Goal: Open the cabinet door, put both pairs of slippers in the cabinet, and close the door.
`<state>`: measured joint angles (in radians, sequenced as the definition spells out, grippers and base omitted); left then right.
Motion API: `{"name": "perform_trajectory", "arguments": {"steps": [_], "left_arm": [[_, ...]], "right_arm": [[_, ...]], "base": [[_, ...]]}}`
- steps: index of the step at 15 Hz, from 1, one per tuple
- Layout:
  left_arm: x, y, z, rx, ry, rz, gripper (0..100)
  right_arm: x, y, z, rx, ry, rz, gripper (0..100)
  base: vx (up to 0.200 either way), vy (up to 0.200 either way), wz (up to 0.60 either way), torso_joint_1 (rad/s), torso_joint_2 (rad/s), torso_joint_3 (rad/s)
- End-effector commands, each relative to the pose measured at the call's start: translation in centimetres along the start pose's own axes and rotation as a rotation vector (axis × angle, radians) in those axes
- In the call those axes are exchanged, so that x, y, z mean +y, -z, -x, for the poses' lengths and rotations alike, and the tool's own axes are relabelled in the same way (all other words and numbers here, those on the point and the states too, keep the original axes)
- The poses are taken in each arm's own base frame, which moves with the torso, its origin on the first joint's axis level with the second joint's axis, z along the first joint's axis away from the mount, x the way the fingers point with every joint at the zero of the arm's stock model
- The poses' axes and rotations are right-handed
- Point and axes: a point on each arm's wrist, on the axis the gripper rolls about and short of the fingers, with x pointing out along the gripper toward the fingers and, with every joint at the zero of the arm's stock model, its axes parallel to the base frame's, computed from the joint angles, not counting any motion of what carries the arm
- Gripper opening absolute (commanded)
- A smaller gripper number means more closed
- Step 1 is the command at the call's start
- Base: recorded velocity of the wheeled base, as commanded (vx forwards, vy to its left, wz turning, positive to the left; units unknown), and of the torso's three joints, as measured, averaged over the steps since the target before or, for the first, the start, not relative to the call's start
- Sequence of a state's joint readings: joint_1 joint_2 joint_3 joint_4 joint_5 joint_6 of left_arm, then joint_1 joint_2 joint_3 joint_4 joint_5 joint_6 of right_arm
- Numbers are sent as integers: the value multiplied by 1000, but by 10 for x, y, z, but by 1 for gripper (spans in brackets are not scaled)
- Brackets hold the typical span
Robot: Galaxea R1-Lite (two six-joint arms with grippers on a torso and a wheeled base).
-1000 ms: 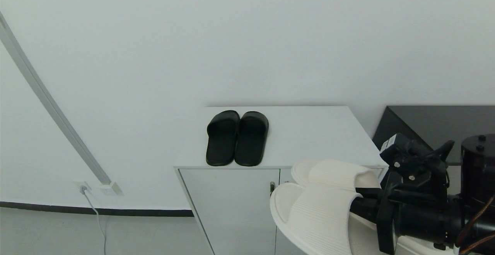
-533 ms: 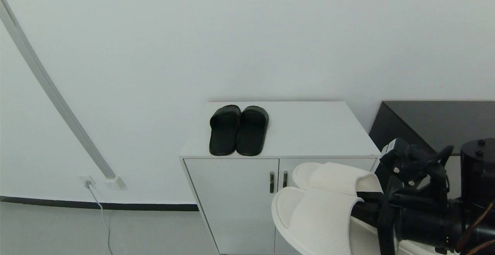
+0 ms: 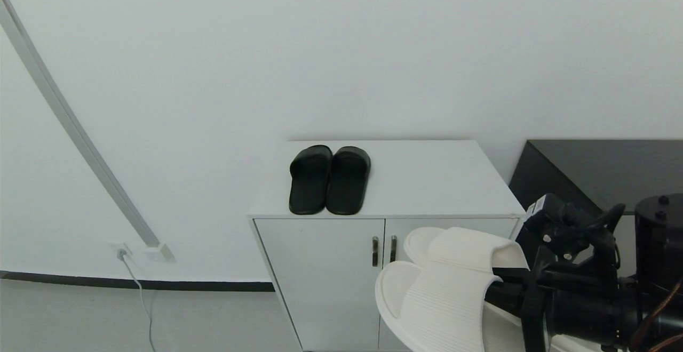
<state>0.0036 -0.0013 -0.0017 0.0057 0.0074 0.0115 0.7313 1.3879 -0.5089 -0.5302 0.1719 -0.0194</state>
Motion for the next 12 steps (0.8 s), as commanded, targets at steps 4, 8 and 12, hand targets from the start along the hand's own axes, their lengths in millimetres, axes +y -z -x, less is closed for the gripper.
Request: {"name": "perform_trajectory", "arguments": {"steps": [4,8,12], "left_arm": [[0,0,0,2,2,1,0],[0,0,0,2,3,1,100],[0,0,0,2,3,1,100]], "right_arm": [[-1,3,-5,16,-2,-6,0],[-1,3,-5,15,-4,-2,0],[0,6,-4,21,-4,-1,0]], "base": [[0,0,0,-29,63,34],[0,0,0,-155,354,192],[0,0,0,-190,428,242]]}}
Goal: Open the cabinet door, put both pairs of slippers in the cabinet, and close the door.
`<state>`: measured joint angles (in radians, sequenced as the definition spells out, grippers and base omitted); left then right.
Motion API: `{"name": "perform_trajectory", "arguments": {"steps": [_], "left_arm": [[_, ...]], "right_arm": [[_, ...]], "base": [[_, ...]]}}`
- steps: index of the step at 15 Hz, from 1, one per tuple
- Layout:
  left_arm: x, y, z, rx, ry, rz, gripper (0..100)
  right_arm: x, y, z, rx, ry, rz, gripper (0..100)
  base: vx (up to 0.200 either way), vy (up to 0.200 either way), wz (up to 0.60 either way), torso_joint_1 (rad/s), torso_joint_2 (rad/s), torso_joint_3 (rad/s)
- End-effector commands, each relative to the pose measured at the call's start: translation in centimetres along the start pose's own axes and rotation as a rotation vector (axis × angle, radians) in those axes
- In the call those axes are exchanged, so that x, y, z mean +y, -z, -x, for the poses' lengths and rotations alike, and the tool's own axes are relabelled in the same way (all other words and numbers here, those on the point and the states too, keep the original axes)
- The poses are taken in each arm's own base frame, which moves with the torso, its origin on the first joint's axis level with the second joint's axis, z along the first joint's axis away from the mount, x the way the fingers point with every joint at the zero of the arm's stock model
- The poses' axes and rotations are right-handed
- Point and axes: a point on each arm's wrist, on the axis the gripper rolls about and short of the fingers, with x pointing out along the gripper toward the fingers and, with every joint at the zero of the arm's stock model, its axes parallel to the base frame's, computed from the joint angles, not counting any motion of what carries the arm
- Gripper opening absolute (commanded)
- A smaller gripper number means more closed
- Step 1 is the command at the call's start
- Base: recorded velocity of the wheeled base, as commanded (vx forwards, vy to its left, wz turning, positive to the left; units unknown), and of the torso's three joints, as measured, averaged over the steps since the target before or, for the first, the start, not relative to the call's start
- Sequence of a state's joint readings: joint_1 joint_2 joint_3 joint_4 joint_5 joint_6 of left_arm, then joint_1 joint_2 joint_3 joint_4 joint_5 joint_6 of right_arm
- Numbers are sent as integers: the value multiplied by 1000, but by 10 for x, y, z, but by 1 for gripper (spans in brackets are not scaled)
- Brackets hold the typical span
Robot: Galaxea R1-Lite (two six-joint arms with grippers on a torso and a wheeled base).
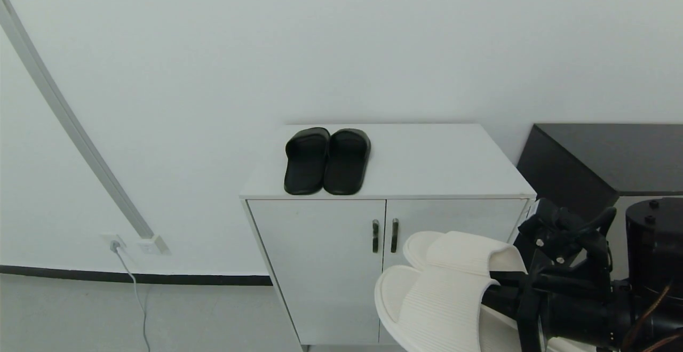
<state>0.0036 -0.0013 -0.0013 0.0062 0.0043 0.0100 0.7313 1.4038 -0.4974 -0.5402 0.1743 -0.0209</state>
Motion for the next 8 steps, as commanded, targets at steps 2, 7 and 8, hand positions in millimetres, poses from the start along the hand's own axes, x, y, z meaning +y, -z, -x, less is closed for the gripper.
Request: {"name": "perform_trajectory", "arguments": {"steps": [2,7,8], "left_arm": [[0,0,0,1,0,1,100],[0,0,0,1,0,-1,100],[0,0,0,1,0,-1,100]], "right_arm": [[0,2,0,6,-1,0,0],[0,3,0,11,-3,-1,0],[1,3,-1,11,-7,1,0]], "base": [[0,0,0,-227,542,317],[0,0,0,-224,544,325],[0,0,0,-207,530,315]]}}
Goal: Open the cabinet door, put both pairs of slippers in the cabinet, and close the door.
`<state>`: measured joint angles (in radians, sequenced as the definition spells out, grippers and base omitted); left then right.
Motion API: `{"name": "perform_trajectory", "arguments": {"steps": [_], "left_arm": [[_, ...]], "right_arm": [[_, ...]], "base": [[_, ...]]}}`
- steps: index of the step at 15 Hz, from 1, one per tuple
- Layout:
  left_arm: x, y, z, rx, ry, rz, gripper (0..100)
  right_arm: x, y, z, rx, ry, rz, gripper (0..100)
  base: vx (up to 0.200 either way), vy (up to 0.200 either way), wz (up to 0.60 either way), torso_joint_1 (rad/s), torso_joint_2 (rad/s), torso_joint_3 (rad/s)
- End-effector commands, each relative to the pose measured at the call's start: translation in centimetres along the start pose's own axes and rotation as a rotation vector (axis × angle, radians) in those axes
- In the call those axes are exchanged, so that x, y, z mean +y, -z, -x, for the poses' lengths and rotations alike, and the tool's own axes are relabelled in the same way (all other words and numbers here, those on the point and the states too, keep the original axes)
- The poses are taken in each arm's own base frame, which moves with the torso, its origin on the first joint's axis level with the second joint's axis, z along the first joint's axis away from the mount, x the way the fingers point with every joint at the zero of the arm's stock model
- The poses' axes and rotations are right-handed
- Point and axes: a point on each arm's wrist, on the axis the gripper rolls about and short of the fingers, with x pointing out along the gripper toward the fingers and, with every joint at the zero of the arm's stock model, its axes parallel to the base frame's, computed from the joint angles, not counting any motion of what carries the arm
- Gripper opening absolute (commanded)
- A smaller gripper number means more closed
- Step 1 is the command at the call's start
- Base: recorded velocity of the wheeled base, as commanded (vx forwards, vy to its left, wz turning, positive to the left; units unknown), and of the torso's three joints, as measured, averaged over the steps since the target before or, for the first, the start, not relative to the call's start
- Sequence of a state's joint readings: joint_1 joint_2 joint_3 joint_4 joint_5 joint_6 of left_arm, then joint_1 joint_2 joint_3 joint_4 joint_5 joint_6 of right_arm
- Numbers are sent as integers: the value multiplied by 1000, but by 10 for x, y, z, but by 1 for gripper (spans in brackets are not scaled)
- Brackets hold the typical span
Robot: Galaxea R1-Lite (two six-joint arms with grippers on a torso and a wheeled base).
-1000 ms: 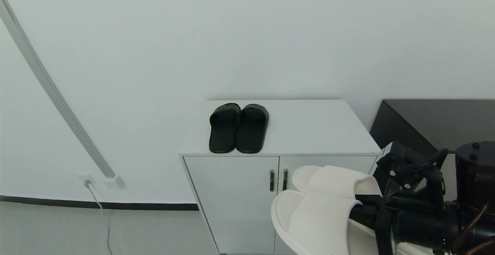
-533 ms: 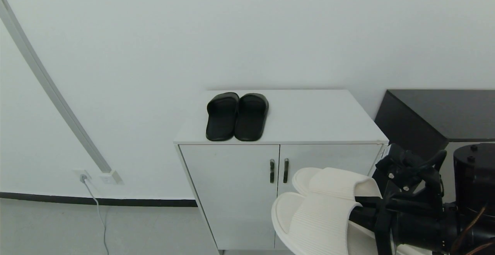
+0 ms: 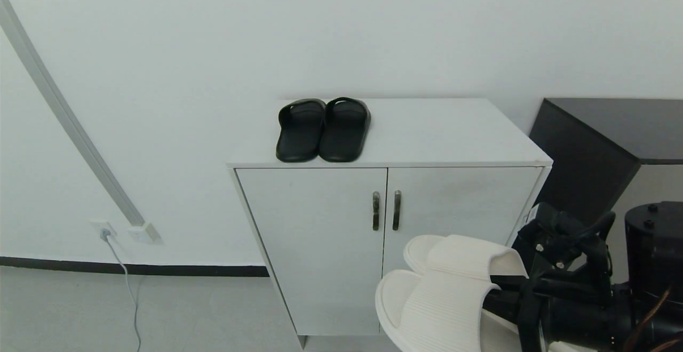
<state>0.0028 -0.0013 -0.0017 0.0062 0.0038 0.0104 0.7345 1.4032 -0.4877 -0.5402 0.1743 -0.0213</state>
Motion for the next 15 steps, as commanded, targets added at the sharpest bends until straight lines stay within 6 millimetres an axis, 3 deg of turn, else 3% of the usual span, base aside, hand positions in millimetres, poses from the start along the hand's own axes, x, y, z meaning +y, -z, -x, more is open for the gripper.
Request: {"name": "perform_trajectory", "arguments": {"steps": [1,15], "left_arm": [[0,0,0,1,-1,0,100],[0,0,0,1,0,-3,100]], "right_arm": [[1,0,-1,1,-5,2,0],[1,4,0,5,-7,23,0]], "base": [[0,0,0,-198,515,310],[0,0,0,-149,481,332]]}}
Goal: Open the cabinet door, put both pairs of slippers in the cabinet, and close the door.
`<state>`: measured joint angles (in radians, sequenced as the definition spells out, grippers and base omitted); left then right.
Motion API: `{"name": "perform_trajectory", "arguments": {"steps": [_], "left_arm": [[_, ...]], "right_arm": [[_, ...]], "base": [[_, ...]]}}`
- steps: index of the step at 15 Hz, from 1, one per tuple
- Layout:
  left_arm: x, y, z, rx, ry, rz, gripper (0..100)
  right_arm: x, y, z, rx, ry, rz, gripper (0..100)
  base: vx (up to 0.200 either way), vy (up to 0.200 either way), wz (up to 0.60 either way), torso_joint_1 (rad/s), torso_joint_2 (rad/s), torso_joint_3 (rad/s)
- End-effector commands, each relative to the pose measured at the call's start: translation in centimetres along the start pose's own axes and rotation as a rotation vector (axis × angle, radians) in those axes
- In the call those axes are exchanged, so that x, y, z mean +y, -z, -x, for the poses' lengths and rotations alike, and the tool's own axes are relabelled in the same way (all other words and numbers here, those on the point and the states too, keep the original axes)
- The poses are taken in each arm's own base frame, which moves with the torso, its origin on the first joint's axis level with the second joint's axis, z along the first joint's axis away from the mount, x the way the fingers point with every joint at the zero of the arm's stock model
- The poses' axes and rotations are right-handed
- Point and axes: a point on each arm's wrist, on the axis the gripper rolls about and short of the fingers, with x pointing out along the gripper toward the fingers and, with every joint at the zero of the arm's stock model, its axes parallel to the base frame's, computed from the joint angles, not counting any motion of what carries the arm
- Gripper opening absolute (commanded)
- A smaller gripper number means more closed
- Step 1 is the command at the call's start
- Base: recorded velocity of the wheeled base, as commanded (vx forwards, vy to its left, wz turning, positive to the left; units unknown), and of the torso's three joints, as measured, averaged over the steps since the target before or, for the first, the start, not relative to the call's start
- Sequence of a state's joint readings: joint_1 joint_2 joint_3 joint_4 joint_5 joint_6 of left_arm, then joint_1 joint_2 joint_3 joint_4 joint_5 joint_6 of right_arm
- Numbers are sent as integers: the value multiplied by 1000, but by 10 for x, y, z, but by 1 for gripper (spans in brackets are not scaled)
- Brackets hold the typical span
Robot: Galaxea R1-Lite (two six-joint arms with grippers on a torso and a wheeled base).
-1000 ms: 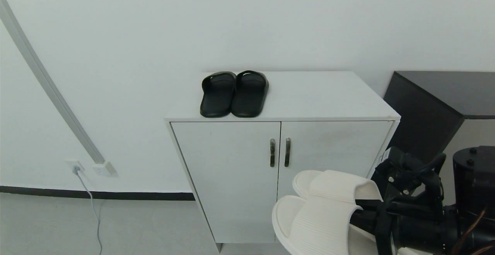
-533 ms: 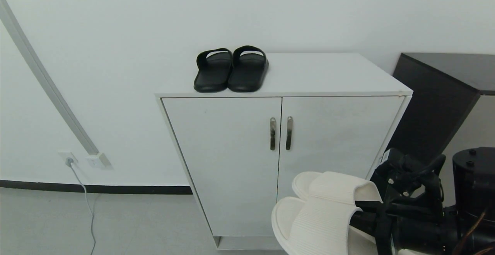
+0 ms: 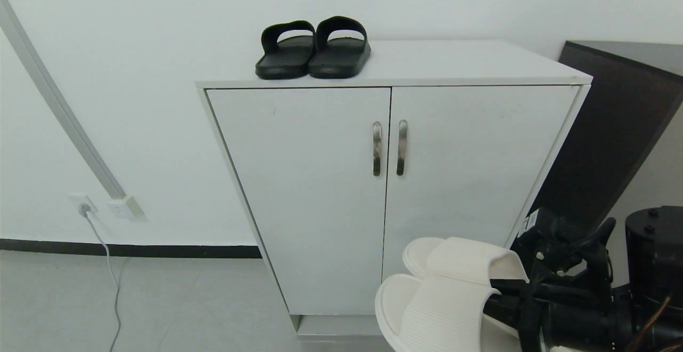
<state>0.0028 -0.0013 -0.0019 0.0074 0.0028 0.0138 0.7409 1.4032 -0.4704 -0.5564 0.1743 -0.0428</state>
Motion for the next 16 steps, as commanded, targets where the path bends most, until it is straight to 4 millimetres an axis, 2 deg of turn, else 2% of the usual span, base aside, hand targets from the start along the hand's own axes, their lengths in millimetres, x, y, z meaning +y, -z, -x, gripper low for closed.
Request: {"name": "perform_trajectory", "arguments": {"steps": [1,6,10,12,13,14,15,16], "left_arm": [[0,0,0,2,1,0,100],[0,0,0,5,-1,2,100],[0,-2,0,0,-4,-8,100],[0,-2,0,-8,-6,-107,100],[0,-6,0,-5,8,-104,100],[0,-18,1,-23,29,-88,100],[0,-51,4,-62,72,29,100],[-1,-61,-1,-27,110,39,100]], "right_arm": [[0,1,-1,4,-1,0,0],[0,2,1,2,-1,15,0],[1,3,4,-8,0,17,0],[1,3,4,-8,0,17,0],[1,3,4,-10,0,19,0],[1,3,4,-10,1,21,0],[1,4,4,-7,1,22,0],[1,4,4,-7,1,22,0]], "base": [[0,0,0,-80,466,378],[0,0,0,-32,415,373],[0,0,0,2,93,84],[0,0,0,0,0,0],[0,0,0,0,0,0],[0,0,0,0,0,0],[0,0,0,0,0,0],[0,0,0,0,0,0]]}}
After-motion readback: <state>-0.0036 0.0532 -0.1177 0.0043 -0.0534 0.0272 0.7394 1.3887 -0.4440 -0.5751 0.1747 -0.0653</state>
